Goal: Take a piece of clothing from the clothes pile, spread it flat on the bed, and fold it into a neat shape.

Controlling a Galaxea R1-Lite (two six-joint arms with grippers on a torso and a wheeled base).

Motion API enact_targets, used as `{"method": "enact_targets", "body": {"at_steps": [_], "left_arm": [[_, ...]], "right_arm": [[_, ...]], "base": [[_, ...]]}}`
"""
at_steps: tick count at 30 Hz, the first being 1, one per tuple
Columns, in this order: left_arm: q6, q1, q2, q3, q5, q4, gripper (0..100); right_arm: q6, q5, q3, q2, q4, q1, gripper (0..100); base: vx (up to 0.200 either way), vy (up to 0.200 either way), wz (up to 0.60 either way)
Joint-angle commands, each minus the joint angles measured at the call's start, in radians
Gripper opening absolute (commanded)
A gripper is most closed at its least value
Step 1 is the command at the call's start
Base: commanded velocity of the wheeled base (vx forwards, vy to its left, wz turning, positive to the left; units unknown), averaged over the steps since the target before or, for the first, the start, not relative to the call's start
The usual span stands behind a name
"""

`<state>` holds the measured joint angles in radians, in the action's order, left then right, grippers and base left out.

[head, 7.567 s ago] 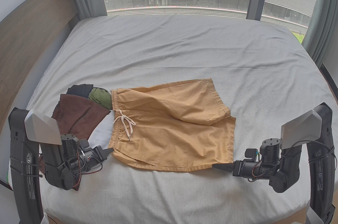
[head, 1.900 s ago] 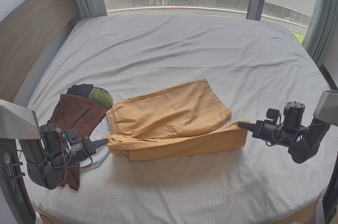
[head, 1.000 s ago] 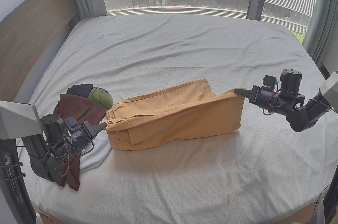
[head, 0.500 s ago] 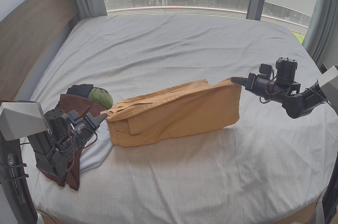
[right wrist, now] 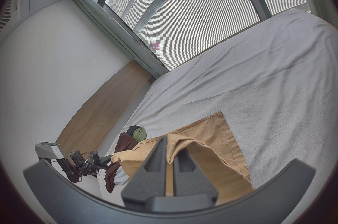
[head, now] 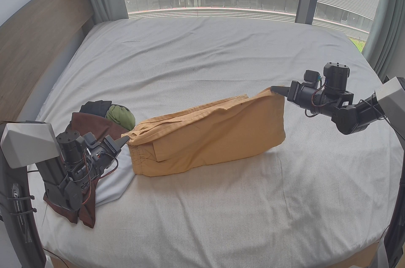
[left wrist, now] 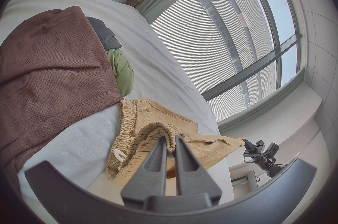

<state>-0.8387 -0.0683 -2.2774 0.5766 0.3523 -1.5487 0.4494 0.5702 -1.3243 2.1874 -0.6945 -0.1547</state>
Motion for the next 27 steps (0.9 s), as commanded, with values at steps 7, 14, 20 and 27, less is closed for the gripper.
{"method": "enact_targets", "body": {"at_steps": [7, 14, 20, 27], "left_arm": [[0.001, 0.004, -0.013, -0.001, 0.000, -0.001, 0], [0.000, 0.008, -0.013, 0.000, 0.000, -0.001, 0], [-0.026, 0.007, -0.005, 0.009, 0.000, -0.001, 0], [-0.045, 0.007, -0.008, 0.054, -0.001, -0.002, 0]], "right_arm": [[0.000, 0.002, -0.078, -0.014, 0.061, -0.037, 0], [0.000, -0.007, -0.085, -0.018, 0.090, -0.034, 0], [0.000, -0.015, -0.084, 0.005, 0.090, -0.017, 0], [0.000, -0.020, -0.125, 0.058, 0.087, -0.014, 0]], "base": [[0.000, 0.000, 0.00], [0.000, 0.000, 0.00], [0.000, 0.000, 0.00], [0.000, 0.000, 0.00]]}}
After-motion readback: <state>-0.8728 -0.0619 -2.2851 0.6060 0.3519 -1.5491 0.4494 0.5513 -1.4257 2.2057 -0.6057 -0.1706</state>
